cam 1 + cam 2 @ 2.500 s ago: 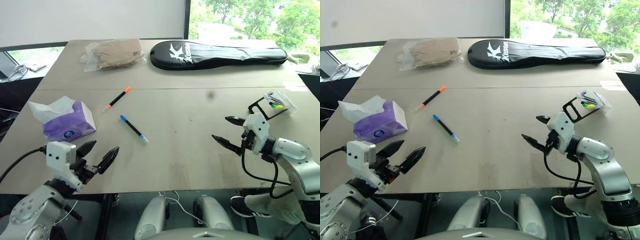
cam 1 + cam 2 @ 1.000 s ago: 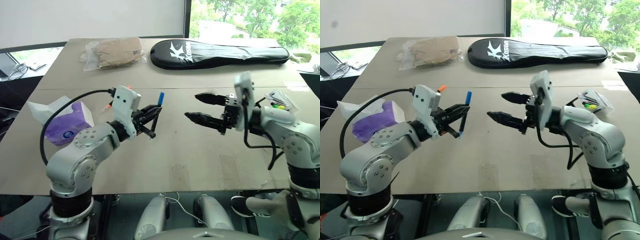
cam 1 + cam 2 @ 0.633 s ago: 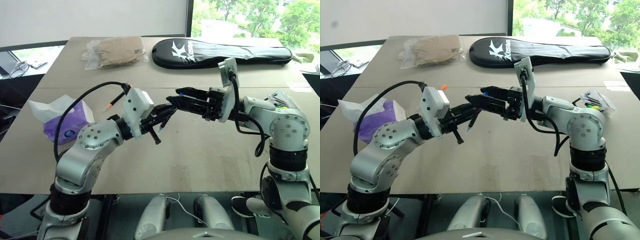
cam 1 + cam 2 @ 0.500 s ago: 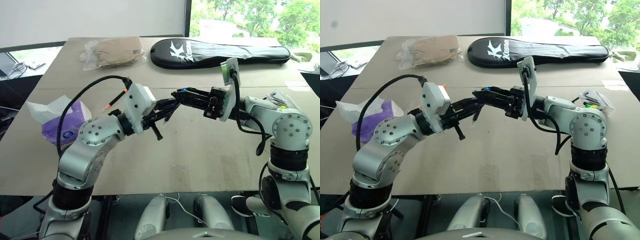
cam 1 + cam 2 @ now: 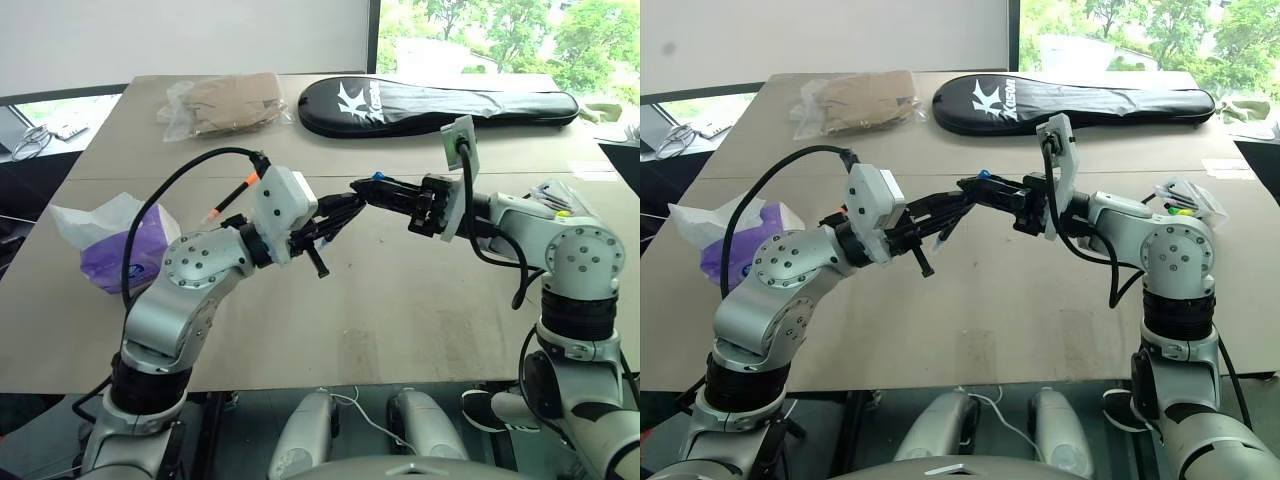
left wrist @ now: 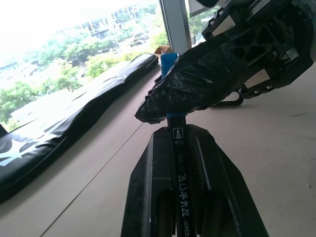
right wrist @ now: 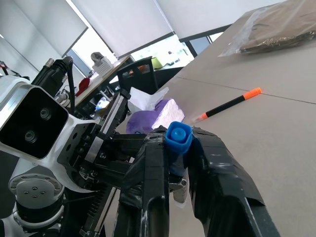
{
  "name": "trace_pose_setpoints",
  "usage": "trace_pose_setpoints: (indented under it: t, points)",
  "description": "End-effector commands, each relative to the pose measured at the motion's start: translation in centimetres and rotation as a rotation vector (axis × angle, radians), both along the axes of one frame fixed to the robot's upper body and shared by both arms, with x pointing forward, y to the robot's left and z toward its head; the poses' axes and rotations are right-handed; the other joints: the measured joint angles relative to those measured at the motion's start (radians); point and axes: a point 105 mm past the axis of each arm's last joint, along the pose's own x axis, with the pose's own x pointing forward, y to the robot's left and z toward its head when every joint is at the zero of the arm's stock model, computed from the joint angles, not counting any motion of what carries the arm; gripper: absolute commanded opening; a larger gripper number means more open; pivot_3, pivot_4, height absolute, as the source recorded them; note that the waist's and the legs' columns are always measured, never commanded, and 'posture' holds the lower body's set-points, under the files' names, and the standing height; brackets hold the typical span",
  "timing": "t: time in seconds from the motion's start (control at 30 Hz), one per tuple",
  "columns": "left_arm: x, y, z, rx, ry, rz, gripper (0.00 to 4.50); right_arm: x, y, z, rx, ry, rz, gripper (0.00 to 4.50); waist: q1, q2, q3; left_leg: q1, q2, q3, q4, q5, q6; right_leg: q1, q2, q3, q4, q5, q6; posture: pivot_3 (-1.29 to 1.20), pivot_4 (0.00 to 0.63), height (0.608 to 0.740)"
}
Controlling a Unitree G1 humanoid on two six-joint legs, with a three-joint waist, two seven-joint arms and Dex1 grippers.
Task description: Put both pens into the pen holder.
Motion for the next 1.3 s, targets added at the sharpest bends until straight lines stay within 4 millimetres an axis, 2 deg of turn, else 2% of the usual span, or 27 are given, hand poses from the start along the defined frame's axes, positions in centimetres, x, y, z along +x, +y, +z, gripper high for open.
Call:
trace_pose_setpoints:
  t: [0.03, 0.07, 0.17, 0.23, 0.3, 0.43, 0.53, 0.67, 0.77, 0.9, 1.3]
  points:
    - [-0.3, 0.3, 1.0, -0.090, 0.047, -0.032, 1.15, 0.0, -0.8, 1.4, 0.039, -0.067, -0.039, 0.10, 0.000, 0.000, 0.000, 0.000, 0.000, 0.000, 0.000, 0.000, 0.000, 0.000, 0.000, 0.000, 0.000, 0.000, 0.000, 0.00, 0.150, 0.740]
    - [-0.2, 0.5, 0.9, -0.089, 0.052, -0.016, 1.43, 0.4, -1.6, 1.5, 0.038, -0.079, -0.090, 0.10, 0.000, 0.000, 0.000, 0.000, 0.000, 0.000, 0.000, 0.000, 0.000, 0.000, 0.000, 0.000, 0.000, 0.000, 0.000, 0.00, 0.150, 0.740]
    - [-0.2, 0.9, 0.3, -0.093, 0.095, 0.006, 2.88, 1.8, -4.7, 1.9, -0.015, -0.146, -0.269, 0.10, 0.003, 0.000, 0.000, 0.000, 0.000, 0.000, 0.000, 0.000, 0.000, 0.000, 0.000, -0.001, 0.000, 0.000, 0.000, 0.00, 0.150, 0.740]
    - [-0.3, 1.1, -0.3, -0.079, 0.118, 0.016, 2.91, 2.4, -7.1, 2.6, -0.073, -0.212, -0.388, 0.10, 0.004, 0.000, 0.000, 0.000, -0.001, 0.000, 0.000, 0.000, 0.000, 0.000, -0.001, -0.001, 0.000, 0.000, 0.000, 0.00, 0.150, 0.740]
    - [-0.3, 1.1, -0.7, -0.074, 0.127, 0.024, 2.91, 2.6, -8.7, 3.4, -0.116, -0.270, -0.458, 0.10, 0.003, 0.001, 0.000, 0.000, -0.001, 0.001, 0.000, 0.000, 0.000, 0.000, 0.000, 0.000, 0.000, 0.000, 0.000, 0.00, 0.150, 0.740]
    - [-0.6, 0.0, -1.0, -0.066, 0.137, -0.031, 2.91, 2.6, -14.4, 6.5, -0.365, -0.477, -0.721, 0.10, 0.007, 0.004, 0.002, -0.001, 0.000, 0.000, 0.001, 0.000, 0.000, 0.000, 0.000, -0.001, 0.000, 0.000, 0.000, 0.00, 0.150, 0.740]
    - [-0.9, -0.8, -1.2, -0.057, 0.169, -0.098, 2.91, 2.2, -16.7, 7.2, -0.552, -0.546, -0.796, 0.10, 0.006, 0.004, 0.003, -0.001, 0.000, 0.000, 0.001, 0.000, 0.000, 0.000, 0.000, -0.001, -0.001, 0.000, 0.000, 0.00, 0.150, 0.740]
    - [-1.5, -1.4, -0.9, -0.044, 0.169, -0.139, 2.91, 1.6, -18.3, 7.5, -0.724, -0.590, -0.841, 0.10, -0.001, 0.004, 0.003, -0.001, 0.001, 0.002, 0.000, 0.000, 0.001, 0.000, 0.001, 0.000, -0.001, 0.000, 0.000, 0.00, 0.150, 0.740]
    - [-1.7, -1.8, -0.7, -0.049, 0.170, -0.172, 2.91, 1.5, -19.1, 7.8, -0.732, -0.568, -0.883, 0.10, 0.000, 0.004, 0.003, -0.001, 0.002, 0.003, 0.000, 0.000, 0.001, 0.000, 0.001, 0.001, -0.001, 0.000, 0.000, 0.00, 0.150, 0.740]
    - [-2.5, -2.1, -0.6, -0.055, 0.203, -0.239, 2.91, 1.6, -20.0, 7.1, -0.824, -0.564, -0.905, 0.10, 0.005, 0.004, 0.003, -0.001, 0.002, 0.003, 0.001, 0.000, 0.001, 0.000, 0.001, 0.001, -0.001, 0.000, 0.000, 0.00, 0.150, 0.740]
    - [-3.6, -2.3, 0.0, -0.089, 0.258, -0.296, 2.91, 2.7, -20.4, 5.2, -0.923, -0.510, -0.891, 0.10, 0.005, 0.004, 0.003, -0.001, 0.002, 0.002, 0.001, 0.000, 0.001, 0.000, 0.001, 0.002, -0.002, 0.000, 0.000, 0.00, 0.150, 0.740]
